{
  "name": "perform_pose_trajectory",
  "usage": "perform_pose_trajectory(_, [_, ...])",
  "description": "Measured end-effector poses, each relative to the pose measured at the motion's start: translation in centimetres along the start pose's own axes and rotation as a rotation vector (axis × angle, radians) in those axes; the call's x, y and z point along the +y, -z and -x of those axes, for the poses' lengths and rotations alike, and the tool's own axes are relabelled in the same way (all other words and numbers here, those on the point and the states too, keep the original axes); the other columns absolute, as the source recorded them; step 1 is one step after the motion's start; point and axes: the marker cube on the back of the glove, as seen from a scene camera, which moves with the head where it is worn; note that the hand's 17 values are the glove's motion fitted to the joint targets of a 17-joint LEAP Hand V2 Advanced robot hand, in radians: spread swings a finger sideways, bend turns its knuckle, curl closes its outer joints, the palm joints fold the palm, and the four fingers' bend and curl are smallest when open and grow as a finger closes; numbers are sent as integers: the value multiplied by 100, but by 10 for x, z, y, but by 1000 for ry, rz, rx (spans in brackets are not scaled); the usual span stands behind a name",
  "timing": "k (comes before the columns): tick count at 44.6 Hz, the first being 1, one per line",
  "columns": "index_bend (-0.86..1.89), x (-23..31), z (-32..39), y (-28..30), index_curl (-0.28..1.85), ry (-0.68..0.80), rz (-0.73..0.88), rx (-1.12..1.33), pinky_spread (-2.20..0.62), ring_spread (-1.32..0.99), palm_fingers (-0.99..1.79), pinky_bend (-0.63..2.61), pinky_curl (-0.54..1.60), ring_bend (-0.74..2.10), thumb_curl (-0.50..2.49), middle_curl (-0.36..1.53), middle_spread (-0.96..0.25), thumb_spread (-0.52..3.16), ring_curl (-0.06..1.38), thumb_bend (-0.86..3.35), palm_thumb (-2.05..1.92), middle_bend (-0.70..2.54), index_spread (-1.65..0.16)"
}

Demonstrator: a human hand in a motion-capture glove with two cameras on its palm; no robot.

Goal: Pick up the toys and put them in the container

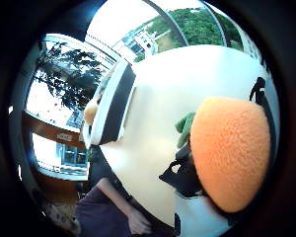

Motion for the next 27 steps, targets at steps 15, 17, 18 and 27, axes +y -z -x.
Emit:
perform_pose_trajectory(15, [82, -99, 52, 136, 76, -12, -160, 80, -40, -35, 115, 110, 56, 135, 62, 86, -22, 89, 72, 9, 52, 118, -25])
perform_pose_trajectory(17, [83, -107, 69, 138, 79, -5, -165, 83, -40, -35, 114, 110, 56, 136, 64, 87, -21, 87, 72, 8, 52, 119, -25])
perform_pose_trajectory(18, [84, -111, 78, 138, 80, 0, -166, 83, -40, -35, 114, 111, 57, 136, 65, 87, -21, 86, 72, 8, 52, 120, -25])
perform_pose_trajectory(27, [86, -154, 179, 121, 88, 72, -148, 34, -40, -35, 111, 113, 58, 139, 70, 88, -20, 81, 72, 5, 52, 124, -25])
